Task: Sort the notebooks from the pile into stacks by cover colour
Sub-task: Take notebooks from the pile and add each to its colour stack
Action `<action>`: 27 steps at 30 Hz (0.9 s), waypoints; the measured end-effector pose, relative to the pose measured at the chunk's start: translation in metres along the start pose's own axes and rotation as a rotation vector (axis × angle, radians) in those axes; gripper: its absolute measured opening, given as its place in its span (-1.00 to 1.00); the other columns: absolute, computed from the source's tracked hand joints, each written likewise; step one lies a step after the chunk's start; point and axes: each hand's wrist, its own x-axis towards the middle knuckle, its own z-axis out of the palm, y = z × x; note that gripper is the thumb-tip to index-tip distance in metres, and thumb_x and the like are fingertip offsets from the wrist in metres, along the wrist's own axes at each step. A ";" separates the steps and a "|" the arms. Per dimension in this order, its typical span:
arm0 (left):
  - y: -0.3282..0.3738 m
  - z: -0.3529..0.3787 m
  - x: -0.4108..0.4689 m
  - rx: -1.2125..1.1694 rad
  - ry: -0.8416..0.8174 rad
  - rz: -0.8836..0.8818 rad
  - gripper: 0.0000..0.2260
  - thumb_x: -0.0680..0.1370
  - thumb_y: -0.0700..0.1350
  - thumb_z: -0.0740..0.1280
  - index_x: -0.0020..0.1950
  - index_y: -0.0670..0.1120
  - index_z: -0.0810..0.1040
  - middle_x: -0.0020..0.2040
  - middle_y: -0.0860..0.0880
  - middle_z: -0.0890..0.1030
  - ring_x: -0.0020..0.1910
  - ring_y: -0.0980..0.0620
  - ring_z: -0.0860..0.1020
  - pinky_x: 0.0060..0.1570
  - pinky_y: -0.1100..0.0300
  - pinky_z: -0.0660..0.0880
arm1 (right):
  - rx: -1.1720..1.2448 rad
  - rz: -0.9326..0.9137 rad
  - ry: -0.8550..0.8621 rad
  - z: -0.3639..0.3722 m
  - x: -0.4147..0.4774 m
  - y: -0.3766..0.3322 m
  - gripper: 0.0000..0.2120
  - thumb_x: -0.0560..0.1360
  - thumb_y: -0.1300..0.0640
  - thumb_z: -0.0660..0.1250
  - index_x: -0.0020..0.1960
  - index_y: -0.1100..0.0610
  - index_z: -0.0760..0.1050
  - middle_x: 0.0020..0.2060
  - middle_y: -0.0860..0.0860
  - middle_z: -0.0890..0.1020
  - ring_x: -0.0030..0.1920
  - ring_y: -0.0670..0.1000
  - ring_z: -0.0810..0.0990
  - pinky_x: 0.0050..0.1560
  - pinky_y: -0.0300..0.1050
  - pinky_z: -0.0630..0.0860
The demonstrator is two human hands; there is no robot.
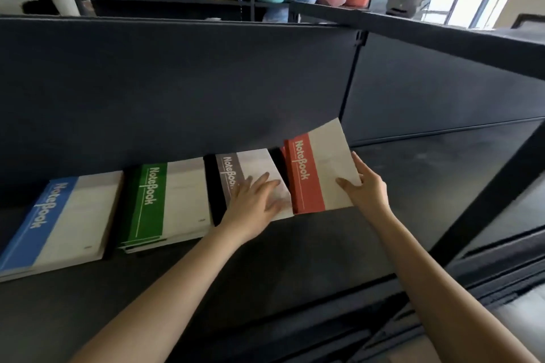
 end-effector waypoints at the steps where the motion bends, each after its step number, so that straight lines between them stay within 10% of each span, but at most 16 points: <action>1: -0.001 0.005 0.003 0.113 -0.039 -0.017 -0.50 0.63 0.22 -0.01 0.55 0.11 0.09 0.59 0.03 0.01 0.56 -0.09 -0.05 0.49 -0.10 -0.10 | -0.048 0.008 0.010 -0.003 0.004 0.004 -0.38 0.50 0.18 0.38 0.49 -0.04 0.25 0.20 0.03 0.59 0.13 0.05 0.57 0.09 -0.15 0.49; 13: -0.007 0.018 0.008 0.292 -0.076 -0.047 -0.41 0.57 0.34 -0.17 0.56 0.14 -0.04 0.59 0.06 -0.08 0.56 -0.10 -0.11 0.49 -0.14 -0.13 | -0.564 -0.028 0.046 0.021 0.034 0.019 -0.75 0.56 0.14 0.25 0.15 -0.04 0.61 0.17 0.04 0.55 0.17 0.14 0.47 0.01 -0.05 0.44; 22: -0.009 0.022 0.011 0.303 -0.039 -0.035 -0.42 0.58 0.32 -0.16 0.56 0.14 -0.04 0.59 0.06 -0.07 0.56 -0.11 -0.09 0.49 -0.15 -0.12 | -0.698 0.034 -0.130 0.032 0.038 0.010 -0.60 0.58 -0.18 0.07 0.12 -0.01 0.58 0.25 0.02 0.47 0.24 0.20 0.39 0.19 0.06 0.36; 27: -0.008 0.023 0.011 0.288 -0.034 -0.036 -0.43 0.58 0.32 -0.16 0.55 0.16 -0.04 0.59 0.06 -0.07 0.56 -0.11 -0.10 0.49 -0.15 -0.13 | -0.819 0.032 -0.204 0.030 0.036 0.013 -0.46 0.52 -0.34 0.11 0.42 -0.12 0.33 0.42 -0.03 0.31 0.31 0.23 0.33 0.26 0.05 0.29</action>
